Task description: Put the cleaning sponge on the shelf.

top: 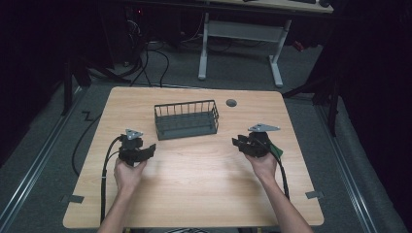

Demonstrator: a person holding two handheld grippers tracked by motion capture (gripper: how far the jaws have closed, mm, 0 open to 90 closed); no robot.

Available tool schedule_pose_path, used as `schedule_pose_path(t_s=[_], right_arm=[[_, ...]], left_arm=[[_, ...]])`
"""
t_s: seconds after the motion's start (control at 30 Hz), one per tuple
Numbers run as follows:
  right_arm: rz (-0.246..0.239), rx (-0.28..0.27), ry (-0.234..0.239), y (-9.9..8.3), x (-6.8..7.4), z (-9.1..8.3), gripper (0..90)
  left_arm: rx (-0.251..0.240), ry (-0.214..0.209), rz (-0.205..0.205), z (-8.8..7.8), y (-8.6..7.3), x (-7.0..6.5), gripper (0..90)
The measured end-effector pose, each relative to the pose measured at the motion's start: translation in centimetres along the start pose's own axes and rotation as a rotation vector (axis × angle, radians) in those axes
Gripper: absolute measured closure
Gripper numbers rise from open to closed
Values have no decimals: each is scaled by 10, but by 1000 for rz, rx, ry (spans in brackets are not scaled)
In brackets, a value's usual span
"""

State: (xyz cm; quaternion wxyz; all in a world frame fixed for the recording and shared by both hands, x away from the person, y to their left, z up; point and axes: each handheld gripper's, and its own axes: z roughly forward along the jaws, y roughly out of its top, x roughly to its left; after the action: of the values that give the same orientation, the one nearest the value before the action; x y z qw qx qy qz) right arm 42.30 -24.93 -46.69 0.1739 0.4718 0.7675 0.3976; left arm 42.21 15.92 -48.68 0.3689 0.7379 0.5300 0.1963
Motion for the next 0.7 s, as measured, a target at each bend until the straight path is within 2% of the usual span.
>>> schedule_pose_path(t_s=[0.17,0.3,0.33,0.4,0.53,0.57,0.7], right_arm=[[-19,5,-5,12,2,12,663],[-4,-25,-28,18,0,20,654],[-1,-5,-22,21,-2,26,652],[4,-4,-22,24,-2,29,650],[4,-30,-28,28,-1,34,642],[-2,-6,-30,31,-1,40,642],[-1,5,-33,36,1,48,642]], left_arm=[[8,9,-5,5,8,2,449],[-1,13,4,6,17,0,457],[-2,14,7,7,19,-1,462],[-12,12,5,9,22,-2,473],[7,20,7,16,25,-4,478],[10,23,12,17,25,-4,490],[23,28,19,24,29,-7,502]])
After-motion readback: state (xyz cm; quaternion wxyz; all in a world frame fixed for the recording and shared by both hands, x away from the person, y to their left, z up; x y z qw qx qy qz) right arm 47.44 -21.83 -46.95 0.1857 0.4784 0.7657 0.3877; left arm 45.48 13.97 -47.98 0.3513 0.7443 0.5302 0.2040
